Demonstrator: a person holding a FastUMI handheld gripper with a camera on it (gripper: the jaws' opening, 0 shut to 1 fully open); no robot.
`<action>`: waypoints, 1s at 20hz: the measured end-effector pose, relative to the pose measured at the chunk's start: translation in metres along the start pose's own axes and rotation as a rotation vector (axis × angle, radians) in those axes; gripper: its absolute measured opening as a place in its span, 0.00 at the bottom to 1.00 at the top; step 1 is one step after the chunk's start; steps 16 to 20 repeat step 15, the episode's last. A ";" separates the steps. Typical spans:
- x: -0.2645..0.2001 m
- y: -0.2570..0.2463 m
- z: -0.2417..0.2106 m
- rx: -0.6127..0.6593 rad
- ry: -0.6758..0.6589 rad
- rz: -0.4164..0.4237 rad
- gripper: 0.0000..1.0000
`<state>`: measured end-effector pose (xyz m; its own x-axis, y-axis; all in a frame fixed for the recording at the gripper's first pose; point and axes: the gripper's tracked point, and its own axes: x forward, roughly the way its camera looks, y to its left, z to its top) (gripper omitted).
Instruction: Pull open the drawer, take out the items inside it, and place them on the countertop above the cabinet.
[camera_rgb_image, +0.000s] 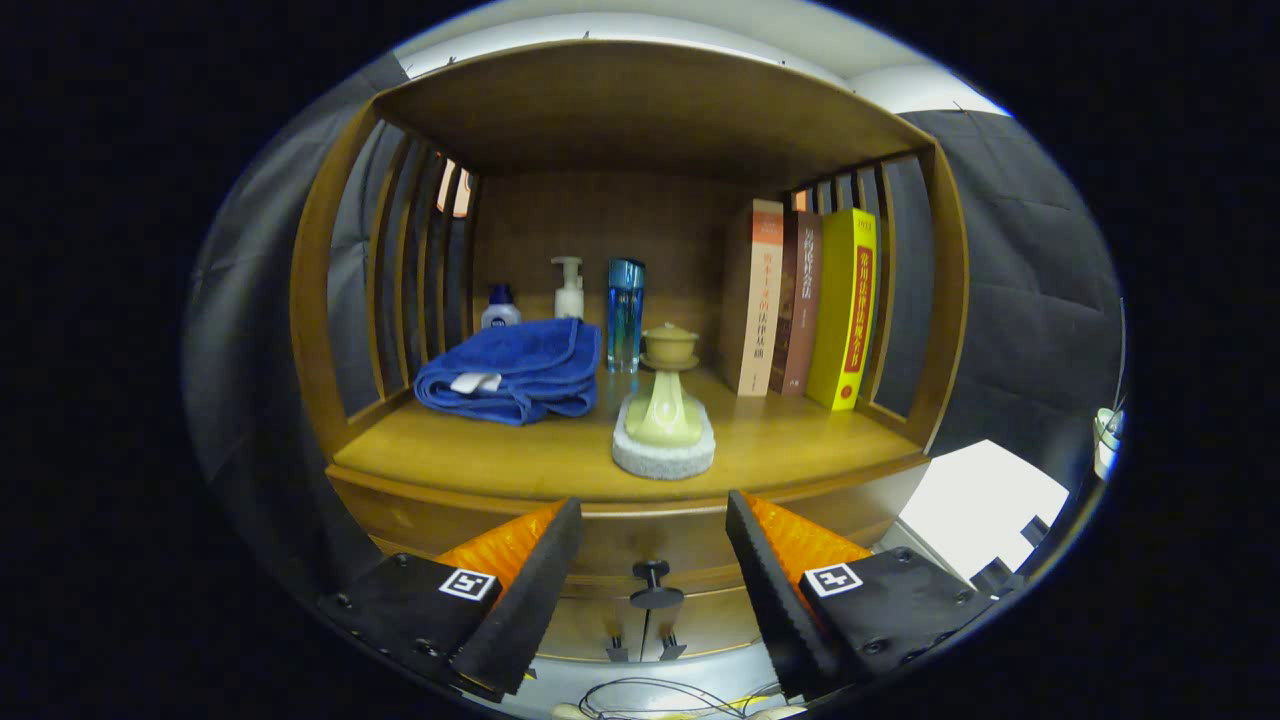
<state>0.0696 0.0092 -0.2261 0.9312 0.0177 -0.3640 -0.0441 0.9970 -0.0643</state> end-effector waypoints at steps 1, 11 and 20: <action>-0.004 0.002 0.015 0.008 -0.021 0.009 0.96; -0.052 0.008 0.157 0.000 -0.184 0.045 0.96; -0.068 -0.002 0.198 -0.011 -0.220 0.035 0.96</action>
